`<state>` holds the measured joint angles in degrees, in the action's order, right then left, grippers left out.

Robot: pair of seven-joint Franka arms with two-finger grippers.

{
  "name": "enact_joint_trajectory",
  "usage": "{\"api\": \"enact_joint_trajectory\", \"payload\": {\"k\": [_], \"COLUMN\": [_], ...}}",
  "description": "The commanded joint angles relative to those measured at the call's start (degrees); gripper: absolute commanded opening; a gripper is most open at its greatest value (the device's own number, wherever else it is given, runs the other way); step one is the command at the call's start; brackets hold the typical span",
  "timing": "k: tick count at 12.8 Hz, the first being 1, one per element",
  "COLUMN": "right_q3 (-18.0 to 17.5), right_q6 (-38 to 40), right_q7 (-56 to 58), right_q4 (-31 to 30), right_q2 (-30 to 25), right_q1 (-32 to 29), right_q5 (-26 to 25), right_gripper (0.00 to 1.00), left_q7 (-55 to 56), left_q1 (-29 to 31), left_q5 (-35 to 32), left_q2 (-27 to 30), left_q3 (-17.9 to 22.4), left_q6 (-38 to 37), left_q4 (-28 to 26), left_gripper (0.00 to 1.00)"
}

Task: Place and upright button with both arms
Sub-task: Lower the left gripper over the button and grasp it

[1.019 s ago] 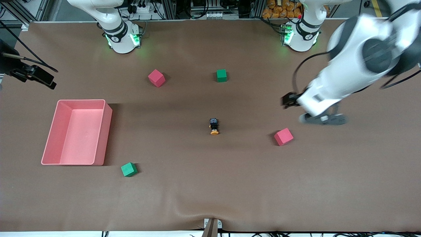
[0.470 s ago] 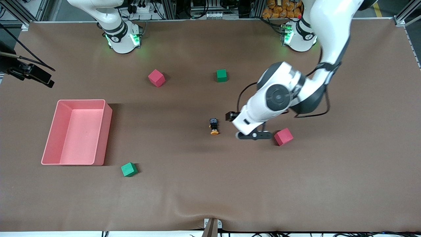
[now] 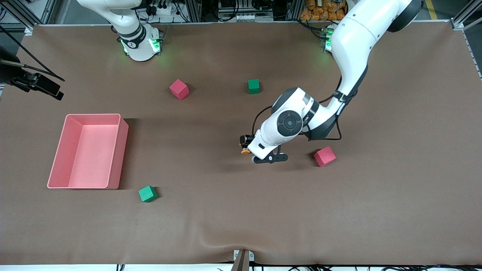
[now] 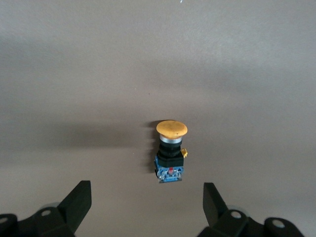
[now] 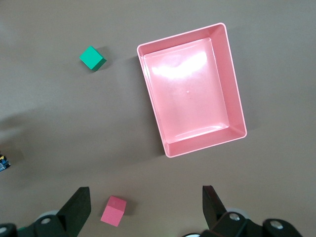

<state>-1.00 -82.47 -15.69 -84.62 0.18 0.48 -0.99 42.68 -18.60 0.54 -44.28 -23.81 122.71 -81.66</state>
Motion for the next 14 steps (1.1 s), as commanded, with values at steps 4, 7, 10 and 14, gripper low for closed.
{"api": "enact_joint_trajectory", "payload": {"k": [4,7,10,14], "right_q3": [-0.40,-0.49,-0.40,-0.40], "right_q6": [0.29,0.99,1.43,1.61], "right_q7": [2.07,1.45,1.90,2.16], "right_q4": [2.88,2.61,2.35,2.26], "right_q2": [-0.27,-0.53,-0.62,-0.62], "right_q1": [-1.01,-0.83,-1.01,-1.10], "right_q5": [0.37,0.55,0.37,0.46], "right_gripper": [1.00,1.00,1.00,1.00], "left_q7": [0.21,0.04,0.04,-0.32], "left_q1": [-1.17,-1.96,-2.67,-2.84], "left_q5": [5.16,8.60,8.69,8.34], "left_q2": [-5.03,-6.43,-8.10,-8.46], "left_q3": [0.34,0.34,0.34,0.43], "left_q6": [1.56,4.27,8.50,8.51], "left_q4": [1.94,1.85,1.94,1.85], "left_gripper": [1.00,0.98,0.92,0.74]}}
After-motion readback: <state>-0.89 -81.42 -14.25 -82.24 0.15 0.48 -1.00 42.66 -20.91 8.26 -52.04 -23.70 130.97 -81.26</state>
